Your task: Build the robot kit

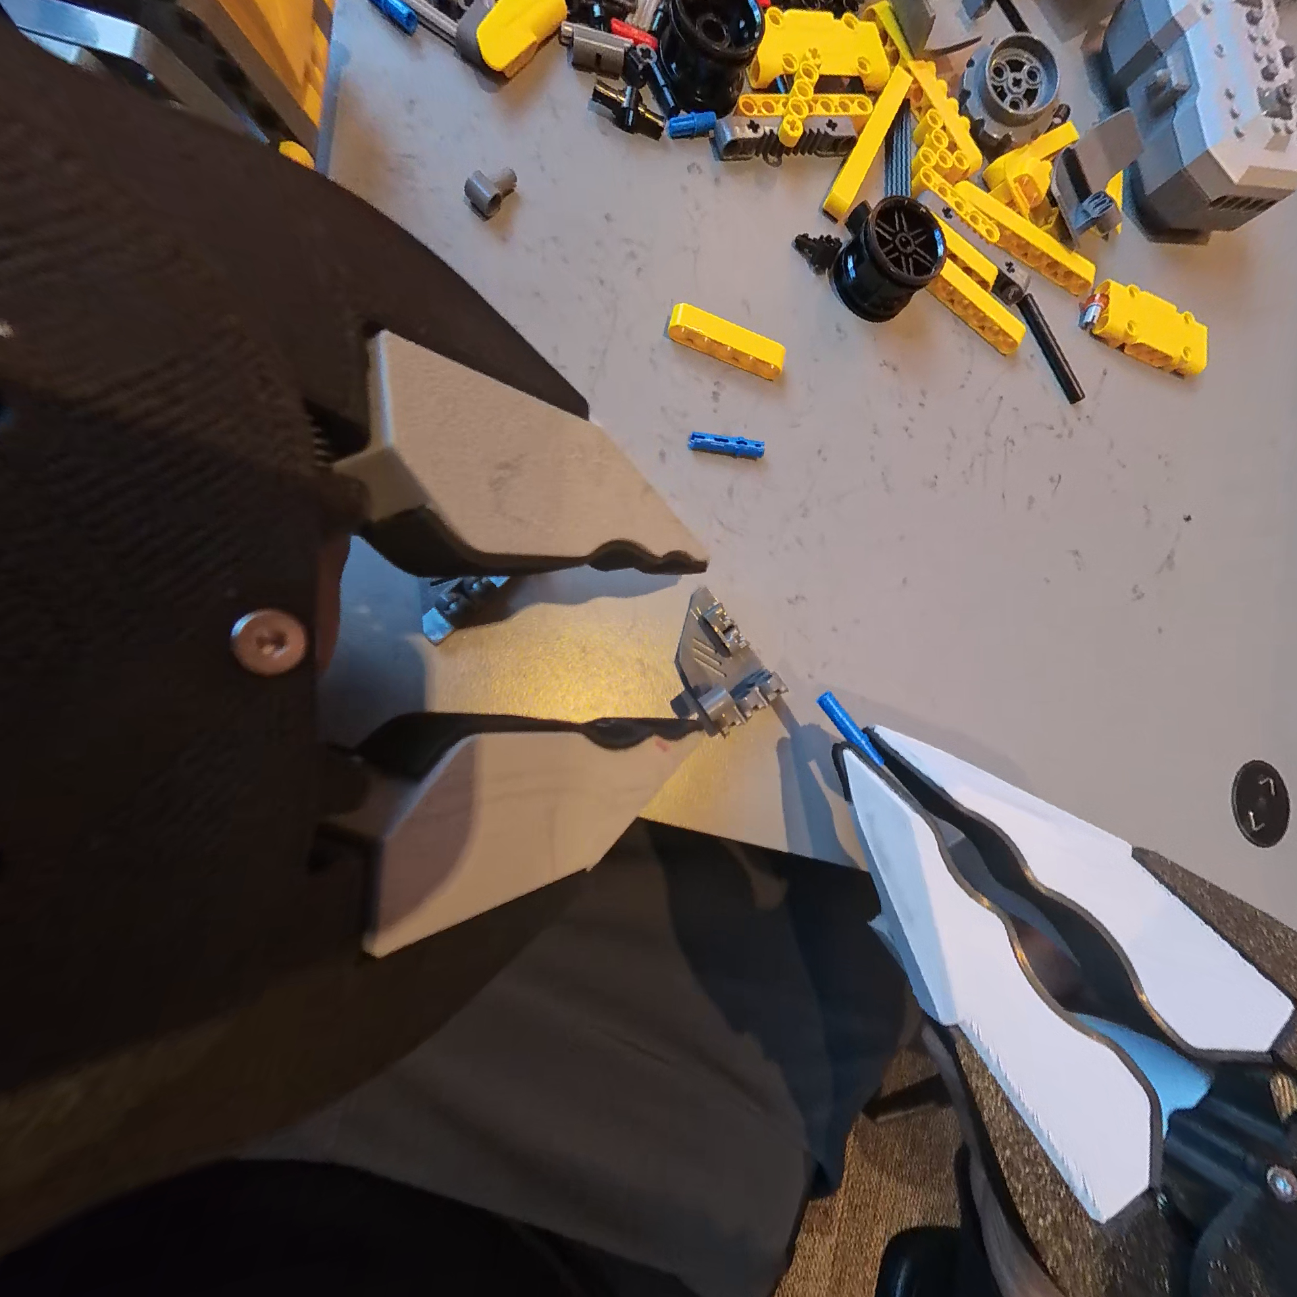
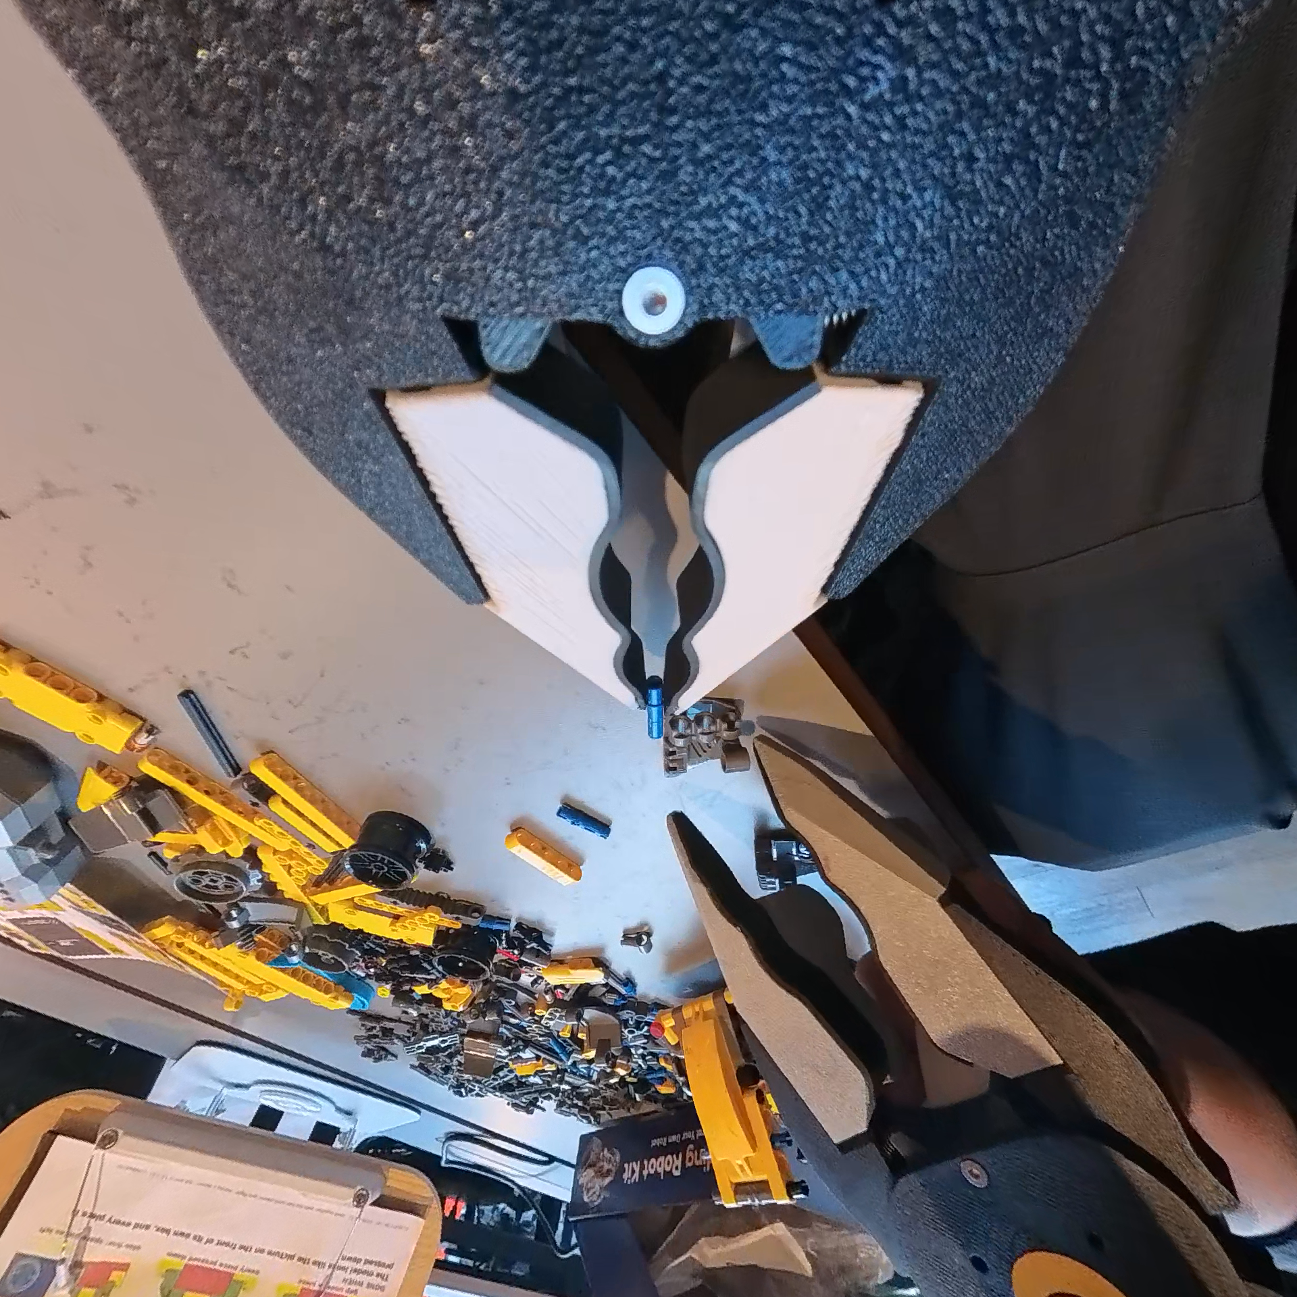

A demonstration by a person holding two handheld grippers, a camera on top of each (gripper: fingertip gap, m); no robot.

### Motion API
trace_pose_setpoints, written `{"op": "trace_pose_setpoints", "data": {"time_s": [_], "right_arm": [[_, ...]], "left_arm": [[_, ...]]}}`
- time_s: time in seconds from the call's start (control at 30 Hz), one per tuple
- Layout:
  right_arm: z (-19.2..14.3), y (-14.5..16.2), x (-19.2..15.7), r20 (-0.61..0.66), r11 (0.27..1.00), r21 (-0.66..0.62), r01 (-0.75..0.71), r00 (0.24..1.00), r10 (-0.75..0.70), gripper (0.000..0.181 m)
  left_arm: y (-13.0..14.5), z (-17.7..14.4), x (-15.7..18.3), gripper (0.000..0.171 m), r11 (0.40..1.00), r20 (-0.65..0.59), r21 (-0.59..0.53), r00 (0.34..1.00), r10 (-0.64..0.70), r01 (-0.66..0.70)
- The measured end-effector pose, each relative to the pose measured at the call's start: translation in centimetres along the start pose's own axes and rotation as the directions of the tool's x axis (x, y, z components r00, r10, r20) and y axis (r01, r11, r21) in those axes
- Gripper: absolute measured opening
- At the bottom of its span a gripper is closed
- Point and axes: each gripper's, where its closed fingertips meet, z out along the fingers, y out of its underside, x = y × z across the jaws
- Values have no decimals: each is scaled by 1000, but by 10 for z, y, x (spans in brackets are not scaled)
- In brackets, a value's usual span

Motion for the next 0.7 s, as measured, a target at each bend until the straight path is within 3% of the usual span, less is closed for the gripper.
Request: {"op": "trace_pose_setpoints", "data": {"time_s": [0.7], "right_arm": [[-2, 0, -4, -7, 1000, -7, 23, 1000, -23, 5]], "left_arm": [[1, 0, 2, 38, 1000, -2, -6, 1000, -3, 3]]}}
